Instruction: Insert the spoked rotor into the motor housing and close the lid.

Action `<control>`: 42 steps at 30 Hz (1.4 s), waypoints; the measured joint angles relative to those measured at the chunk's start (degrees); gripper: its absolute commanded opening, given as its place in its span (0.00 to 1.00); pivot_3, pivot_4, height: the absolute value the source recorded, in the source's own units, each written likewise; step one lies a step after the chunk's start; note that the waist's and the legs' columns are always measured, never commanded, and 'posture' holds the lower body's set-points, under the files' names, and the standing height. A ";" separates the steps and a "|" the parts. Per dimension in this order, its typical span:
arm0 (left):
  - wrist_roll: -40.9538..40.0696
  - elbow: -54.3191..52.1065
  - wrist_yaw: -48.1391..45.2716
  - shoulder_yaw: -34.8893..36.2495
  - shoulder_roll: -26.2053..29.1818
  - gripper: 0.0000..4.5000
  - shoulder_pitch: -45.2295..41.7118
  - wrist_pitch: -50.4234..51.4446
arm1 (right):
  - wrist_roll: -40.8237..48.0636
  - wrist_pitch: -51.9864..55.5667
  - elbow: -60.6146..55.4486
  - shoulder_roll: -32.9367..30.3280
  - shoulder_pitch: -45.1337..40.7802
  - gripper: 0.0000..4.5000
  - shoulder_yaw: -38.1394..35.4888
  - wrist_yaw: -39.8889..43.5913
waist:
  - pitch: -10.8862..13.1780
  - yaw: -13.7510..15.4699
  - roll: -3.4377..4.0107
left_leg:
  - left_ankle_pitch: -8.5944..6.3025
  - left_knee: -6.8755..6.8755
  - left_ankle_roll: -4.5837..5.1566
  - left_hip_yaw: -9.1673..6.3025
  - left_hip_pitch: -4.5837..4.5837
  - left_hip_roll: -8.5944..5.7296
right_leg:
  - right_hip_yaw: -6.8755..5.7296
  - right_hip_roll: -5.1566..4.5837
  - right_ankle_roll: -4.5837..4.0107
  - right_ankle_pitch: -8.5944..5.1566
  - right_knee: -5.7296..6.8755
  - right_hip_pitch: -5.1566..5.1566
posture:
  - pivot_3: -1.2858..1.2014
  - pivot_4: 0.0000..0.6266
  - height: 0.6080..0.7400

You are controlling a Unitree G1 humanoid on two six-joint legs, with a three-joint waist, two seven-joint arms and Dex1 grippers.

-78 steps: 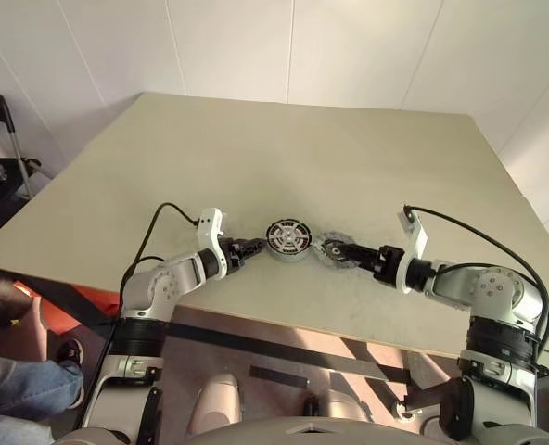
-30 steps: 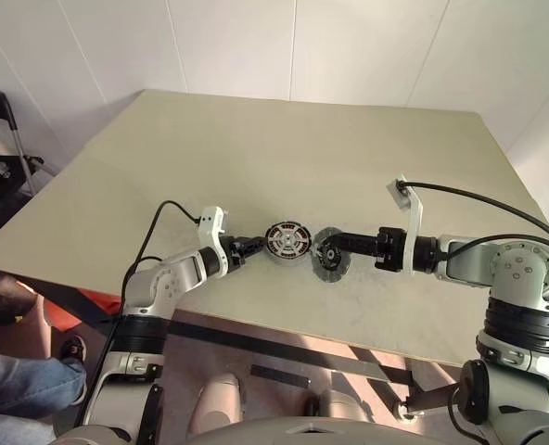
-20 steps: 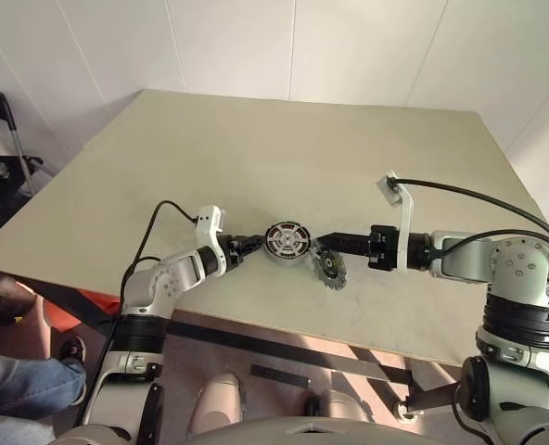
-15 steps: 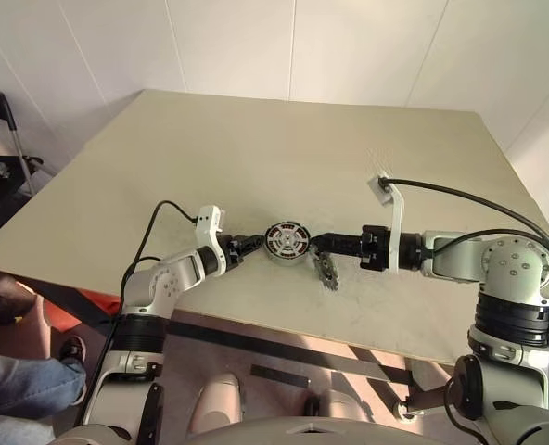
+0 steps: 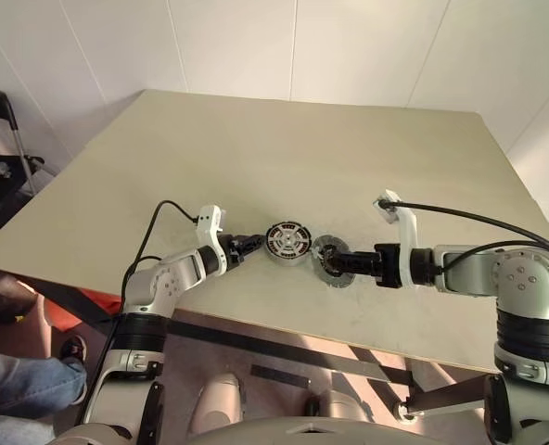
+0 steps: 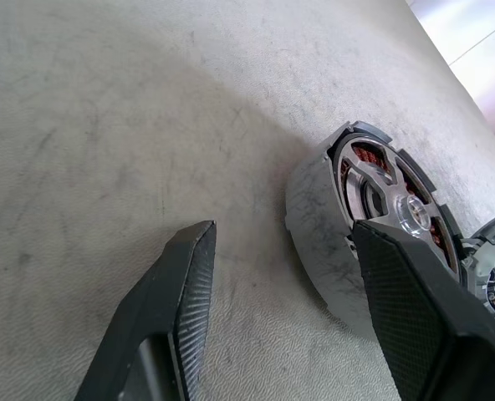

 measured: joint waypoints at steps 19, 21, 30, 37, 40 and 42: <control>0.02 1.06 -0.04 -0.19 -0.02 0.61 -0.20 -1.05 | -0.56 1.78 -1.90 0.91 2.80 0.60 0.53 3.26 | -0.09 0.06 0.07 | 0.01 0.00 -0.02 0.00 0.07 0.01 | 0.00 0.00 0.00 0.00 0.03 0.03 | 0.52 0.00 1.00; 0.02 1.14 -0.04 -0.18 -0.01 0.61 -0.21 -1.12 | 1.04 1.94 -1.90 0.92 2.09 0.60 0.53 3.67 | -0.10 0.06 0.08 | 0.01 0.01 -0.02 0.00 0.08 0.01 | 0.00 0.00 0.00 0.00 0.03 0.03 | 0.52 0.00 1.00; 0.08 1.50 0.00 -0.23 -0.13 0.61 -0.35 -1.43 | 6.79 1.95 1.52 4.45 -8.47 0.60 0.50 0.28 | -0.13 0.15 0.09 | 0.03 0.00 -0.04 0.00 0.13 0.02 | -0.01 0.00 -0.01 0.01 0.03 0.06 | 0.52 0.00 1.00; 0.05 2.01 0.07 -0.14 -0.12 0.61 -0.48 -1.90 | 8.22 1.95 2.29 8.41 -10.47 0.60 2.40 -2.94 | -0.15 0.12 0.10 | 0.05 -0.01 -0.07 0.01 0.14 0.04 | 0.00 0.01 -0.02 0.01 0.07 0.05 | 0.52 0.00 1.00; 0.02 2.04 0.08 -0.13 -0.12 0.61 -0.48 -1.93 | 8.22 1.95 2.25 7.88 -9.43 0.60 2.82 -3.62 | -0.16 0.13 0.05 | 0.04 -0.01 -0.07 0.01 0.14 0.03 | 0.00 0.01 -0.02 0.01 0.06 0.06 | 0.52 0.00 1.00; 0.03 2.07 0.08 -0.10 -0.11 0.61 -0.48 -1.98 | 8.07 1.96 2.25 6.46 -8.90 0.60 2.82 -3.60 | -0.16 0.12 0.05 | 0.04 -0.02 -0.08 0.01 0.14 0.03 | 0.00 0.01 -0.01 0.01 0.06 0.05 | 0.52 0.00 1.00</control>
